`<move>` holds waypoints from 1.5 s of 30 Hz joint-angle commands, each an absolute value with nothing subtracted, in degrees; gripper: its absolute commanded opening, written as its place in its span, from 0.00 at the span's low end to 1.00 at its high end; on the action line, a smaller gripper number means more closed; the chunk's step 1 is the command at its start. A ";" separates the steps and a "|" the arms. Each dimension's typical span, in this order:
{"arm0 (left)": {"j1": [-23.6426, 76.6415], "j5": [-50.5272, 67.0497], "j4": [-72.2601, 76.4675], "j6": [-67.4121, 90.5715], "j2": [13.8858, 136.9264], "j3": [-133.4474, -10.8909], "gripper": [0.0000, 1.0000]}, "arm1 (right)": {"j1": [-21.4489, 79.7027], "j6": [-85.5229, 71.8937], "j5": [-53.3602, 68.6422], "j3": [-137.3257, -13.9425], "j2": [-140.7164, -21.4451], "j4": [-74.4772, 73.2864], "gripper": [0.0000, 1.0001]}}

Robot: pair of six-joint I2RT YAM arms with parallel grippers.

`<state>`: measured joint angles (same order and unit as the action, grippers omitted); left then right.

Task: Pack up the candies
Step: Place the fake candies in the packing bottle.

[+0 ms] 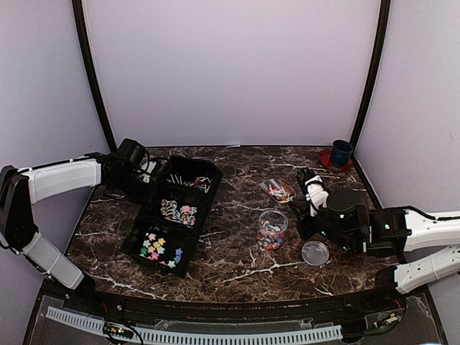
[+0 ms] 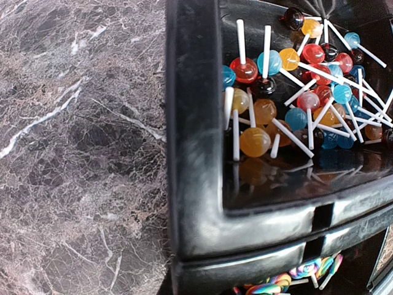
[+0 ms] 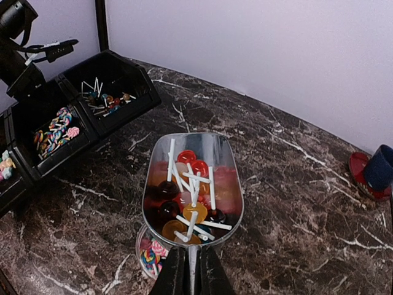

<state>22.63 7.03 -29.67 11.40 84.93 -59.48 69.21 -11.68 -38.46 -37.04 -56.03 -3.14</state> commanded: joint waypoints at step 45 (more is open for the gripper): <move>22.31 9.63 -25.18 12.48 81.65 -58.37 0.00 | 80.03 -34.78 -38.65 -53.45 -62.92 -46.29 0.00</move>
<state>22.63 6.79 -28.88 11.35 84.93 -57.87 79.46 -33.50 -38.50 -50.17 -61.82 -43.38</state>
